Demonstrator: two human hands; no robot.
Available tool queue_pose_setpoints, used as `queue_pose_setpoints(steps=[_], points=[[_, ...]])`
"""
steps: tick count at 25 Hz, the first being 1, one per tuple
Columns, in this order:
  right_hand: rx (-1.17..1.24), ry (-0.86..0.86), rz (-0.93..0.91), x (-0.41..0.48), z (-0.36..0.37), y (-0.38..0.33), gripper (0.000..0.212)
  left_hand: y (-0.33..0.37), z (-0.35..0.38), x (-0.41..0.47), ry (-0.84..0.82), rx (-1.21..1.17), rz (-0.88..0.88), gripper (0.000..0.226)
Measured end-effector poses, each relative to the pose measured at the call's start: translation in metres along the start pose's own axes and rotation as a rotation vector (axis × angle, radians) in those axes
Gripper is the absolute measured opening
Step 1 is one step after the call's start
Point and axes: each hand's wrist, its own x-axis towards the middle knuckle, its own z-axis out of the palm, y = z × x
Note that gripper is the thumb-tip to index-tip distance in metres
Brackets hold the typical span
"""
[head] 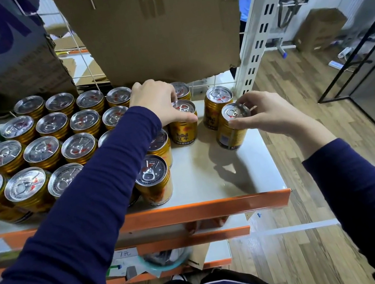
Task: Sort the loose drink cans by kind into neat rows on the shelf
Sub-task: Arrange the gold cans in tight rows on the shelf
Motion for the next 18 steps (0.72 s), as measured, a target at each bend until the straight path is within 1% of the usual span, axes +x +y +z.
queue_pose_setpoints(steps=[4,6,7,9,11,13,15,18], points=[[-0.003,0.026,0.008,-0.003,0.003,0.002,0.058,0.003,-0.001,-0.009,-0.005,0.036,0.014,0.077],[-0.090,0.068,0.008,-0.002,0.009,0.000,0.064,0.000,-0.001,-0.020,-0.007,-0.002,0.019,0.078],[-0.146,0.102,0.017,-0.002,0.012,-0.002,0.065,-0.003,-0.001,-0.027,-0.009,-0.039,0.012,0.078],[-0.190,0.148,0.004,-0.003,0.016,-0.008,0.060,-0.012,0.000,-0.044,-0.008,-0.111,-0.014,0.075],[-0.107,0.093,-0.081,-0.006,0.015,-0.011,0.052,-0.023,0.002,-0.063,0.013,-0.163,-0.048,0.070],[0.066,-0.032,-0.155,-0.010,0.013,-0.011,0.050,-0.030,0.005,-0.079,0.048,-0.188,-0.079,0.066],[0.169,-0.154,-0.170,-0.015,0.010,-0.010,0.053,-0.031,0.011,-0.087,0.079,-0.196,-0.107,0.061],[0.191,-0.255,-0.156,-0.017,0.007,-0.008,0.055,-0.029,0.021,-0.092,0.136,-0.216,-0.141,0.055]])
